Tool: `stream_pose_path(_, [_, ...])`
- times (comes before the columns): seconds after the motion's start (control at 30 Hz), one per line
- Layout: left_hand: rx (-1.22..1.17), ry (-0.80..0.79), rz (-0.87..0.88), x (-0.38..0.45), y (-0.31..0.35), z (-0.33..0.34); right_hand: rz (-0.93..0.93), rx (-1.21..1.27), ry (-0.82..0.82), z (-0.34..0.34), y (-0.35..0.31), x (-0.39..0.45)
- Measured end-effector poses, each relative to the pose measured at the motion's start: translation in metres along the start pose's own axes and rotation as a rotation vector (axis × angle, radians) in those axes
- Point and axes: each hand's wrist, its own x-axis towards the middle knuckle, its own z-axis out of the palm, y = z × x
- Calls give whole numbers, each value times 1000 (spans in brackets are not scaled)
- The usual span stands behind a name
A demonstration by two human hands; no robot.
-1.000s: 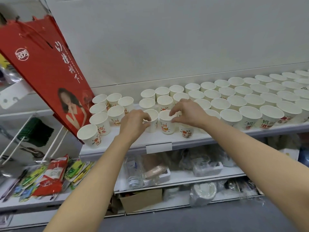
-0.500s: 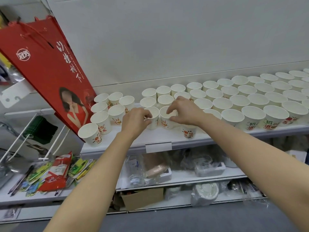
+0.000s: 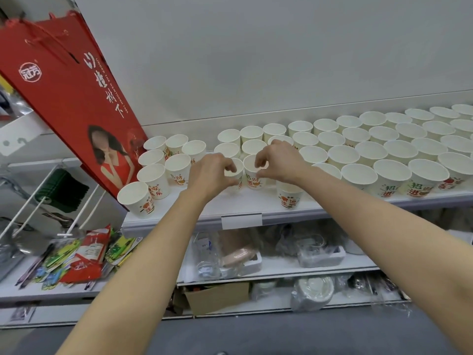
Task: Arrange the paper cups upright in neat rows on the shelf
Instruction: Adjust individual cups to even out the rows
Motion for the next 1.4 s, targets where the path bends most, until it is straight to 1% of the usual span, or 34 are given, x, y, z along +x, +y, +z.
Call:
stream_pose_path(0.13, [61,-19,14,7,7,4,17,-2,25,-1,-2,2])
stream_pose_path(0.27, [78,0,-5,7,-2,3,-5,-10,10,2,-1,5])
stream_pose_path(0.4, [64,-2,36,5,-5,-2,-23,3,3,2,-1,8])
stream_pose_path(0.47, [12,35,44,2,-10,-6,-30,21,19,0,0,7])
stream_pose_path(0.53, [7,121,6,-3,-25,-13,-52,29,66,-1,-2,6])
stream_pose_path(0.6, [57,222,-98,-6,-50,-21,-72,29,105,-2,-5,5])
stream_pose_path(0.63, [95,246,-156,-6,-66,-25,-80,29,121,-1,-9,5])
stream_pose_path(0.67, [139,229,-207,-5,-80,-28,-85,29,133,-1,-13,6])
stream_pose_path(0.73, [218,88,-262,0,-98,-31,-77,48,149,2,-21,10])
stream_pose_path(0.77, [238,28,-262,2,-102,-32,-66,64,159,4,-25,13])
stream_pose_path(0.83, [237,-29,-240,5,-106,-31,-34,91,172,6,-32,21])
stream_pose_path(0.97, [218,-38,-176,9,-110,-29,-6,110,148,13,-55,53])
stream_pose_path(1.23, [218,79,-9,-17,-115,-47,-21,59,-30,54,-98,144])
stream_pose_path(1.3, [210,92,31,-22,-120,-45,-33,18,-52,63,-105,154])
stream_pose_path(1.4, [169,94,45,-24,-130,-38,-24,-29,-56,74,-111,158])
